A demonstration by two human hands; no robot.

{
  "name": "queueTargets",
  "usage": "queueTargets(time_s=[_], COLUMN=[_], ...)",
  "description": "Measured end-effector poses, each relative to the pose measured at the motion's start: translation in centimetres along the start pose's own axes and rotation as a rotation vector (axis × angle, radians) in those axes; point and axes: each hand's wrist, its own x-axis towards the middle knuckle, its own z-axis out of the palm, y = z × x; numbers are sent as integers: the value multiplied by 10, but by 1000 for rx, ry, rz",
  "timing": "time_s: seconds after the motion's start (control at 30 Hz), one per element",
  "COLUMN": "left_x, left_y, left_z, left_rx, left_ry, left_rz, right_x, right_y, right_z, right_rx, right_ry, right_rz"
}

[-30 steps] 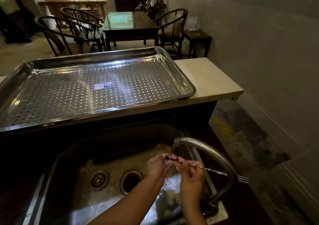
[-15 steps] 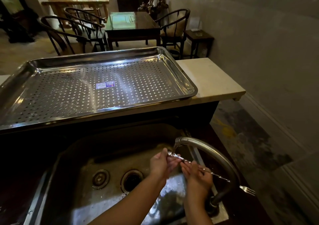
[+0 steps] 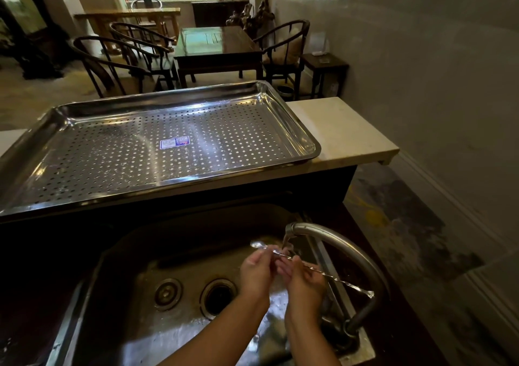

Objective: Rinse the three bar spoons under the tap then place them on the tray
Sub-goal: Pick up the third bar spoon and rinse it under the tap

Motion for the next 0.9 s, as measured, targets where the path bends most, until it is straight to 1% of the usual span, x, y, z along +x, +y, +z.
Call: queueTargets(time_s=[0.07,0.17,0.33,0.47,0.57,0.67,0.73,0.9], left_x=[2,3,1,-5,-7,-7,-6,-1], left_y=[8,18,32,27,26,35,42,52], left_z=[-7,-16,-24,-25,-31,-39,-47,-79], left_rx=[-18,-48,-127,-112,-96,-86,-100,-103], left_ry=[32,14,8,6,41,80,115,198], left_rz=[-28,-46,79,107,146,203,219,238], right_x=[-3,-5,1,-3,-4,-2,1,14], right_y=[5,11,11,17,22,21,16,5], right_z=[3,7,7,25,37,39,37,19], right_rx=[-26,-24,49,-14,-87,-37,-34,16], right_ry=[-20,-30,-21,-107,-174,-231,-223,-133], right_rz=[-1,-6,56,91,84,151,165,186])
